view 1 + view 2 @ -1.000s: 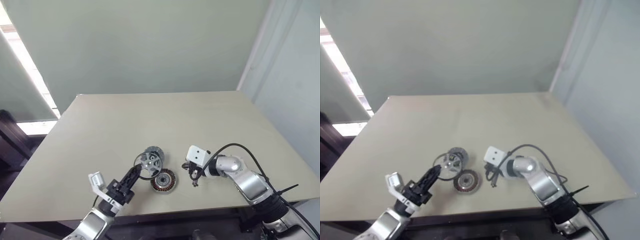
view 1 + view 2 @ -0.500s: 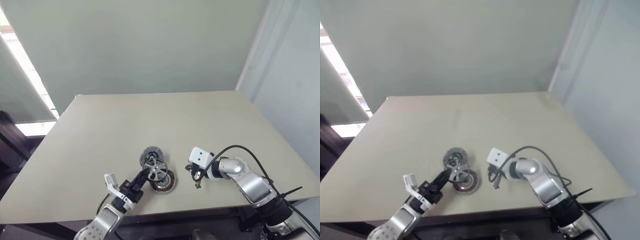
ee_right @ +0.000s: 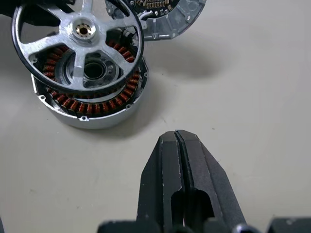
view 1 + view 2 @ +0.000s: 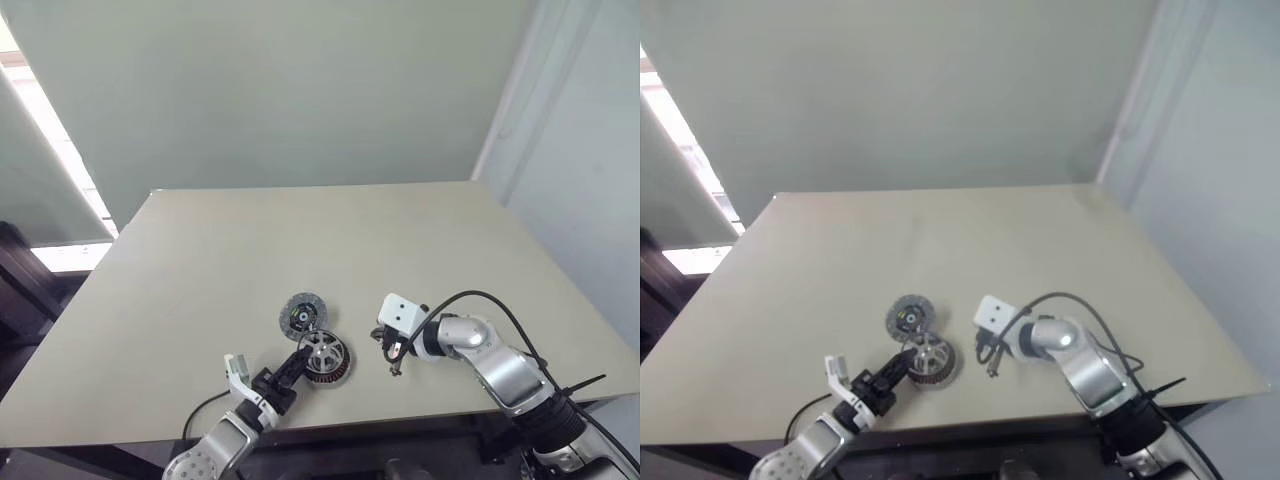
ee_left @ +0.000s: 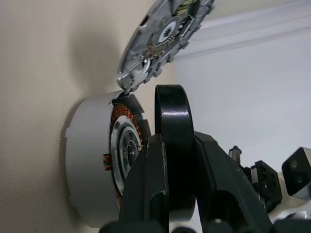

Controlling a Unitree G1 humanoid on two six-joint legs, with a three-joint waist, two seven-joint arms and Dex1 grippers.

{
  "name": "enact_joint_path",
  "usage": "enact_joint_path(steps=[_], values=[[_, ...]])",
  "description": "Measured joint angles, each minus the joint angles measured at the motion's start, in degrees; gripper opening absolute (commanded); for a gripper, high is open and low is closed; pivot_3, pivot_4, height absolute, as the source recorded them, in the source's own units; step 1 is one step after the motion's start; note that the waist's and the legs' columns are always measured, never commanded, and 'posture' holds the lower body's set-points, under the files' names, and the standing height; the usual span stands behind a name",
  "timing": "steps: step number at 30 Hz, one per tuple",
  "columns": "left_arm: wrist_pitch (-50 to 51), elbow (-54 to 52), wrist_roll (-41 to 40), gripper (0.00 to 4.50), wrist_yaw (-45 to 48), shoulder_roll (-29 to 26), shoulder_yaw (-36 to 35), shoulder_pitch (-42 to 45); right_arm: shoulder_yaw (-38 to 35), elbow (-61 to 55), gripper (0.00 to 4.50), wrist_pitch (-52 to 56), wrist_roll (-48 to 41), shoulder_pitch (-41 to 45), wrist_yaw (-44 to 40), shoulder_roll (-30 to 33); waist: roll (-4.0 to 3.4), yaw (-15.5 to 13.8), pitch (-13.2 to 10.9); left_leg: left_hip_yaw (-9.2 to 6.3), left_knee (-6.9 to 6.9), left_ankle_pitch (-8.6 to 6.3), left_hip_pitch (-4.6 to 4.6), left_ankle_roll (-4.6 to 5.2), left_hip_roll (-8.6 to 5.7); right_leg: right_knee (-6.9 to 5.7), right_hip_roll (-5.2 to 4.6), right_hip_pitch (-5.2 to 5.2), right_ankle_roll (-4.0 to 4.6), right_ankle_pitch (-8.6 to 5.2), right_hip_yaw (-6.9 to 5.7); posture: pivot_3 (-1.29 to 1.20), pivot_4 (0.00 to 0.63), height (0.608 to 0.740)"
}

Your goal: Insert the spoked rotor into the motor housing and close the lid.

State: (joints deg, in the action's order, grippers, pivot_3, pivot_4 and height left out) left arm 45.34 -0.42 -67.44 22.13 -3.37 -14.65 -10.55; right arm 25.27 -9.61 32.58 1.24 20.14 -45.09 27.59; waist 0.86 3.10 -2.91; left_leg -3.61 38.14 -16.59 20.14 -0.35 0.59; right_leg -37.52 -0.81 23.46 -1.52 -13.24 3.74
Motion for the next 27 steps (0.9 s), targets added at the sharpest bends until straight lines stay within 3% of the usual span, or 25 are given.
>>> enact_joint_path(steps=[27], values=[[0.4,3.1,4.0,0.35,1.0,1.5,0.0,2.3,0.0,-0.1,0.0,0.3,0.0,-0.1,0.6,0.0,0.0,-0.1,0.0,-0.01,0.04,0.0,-0.01,0.0,0.0,0.0,-0.01,-0.06,-0.01,0.0,-0.01,0.0,0.0,0.74]])
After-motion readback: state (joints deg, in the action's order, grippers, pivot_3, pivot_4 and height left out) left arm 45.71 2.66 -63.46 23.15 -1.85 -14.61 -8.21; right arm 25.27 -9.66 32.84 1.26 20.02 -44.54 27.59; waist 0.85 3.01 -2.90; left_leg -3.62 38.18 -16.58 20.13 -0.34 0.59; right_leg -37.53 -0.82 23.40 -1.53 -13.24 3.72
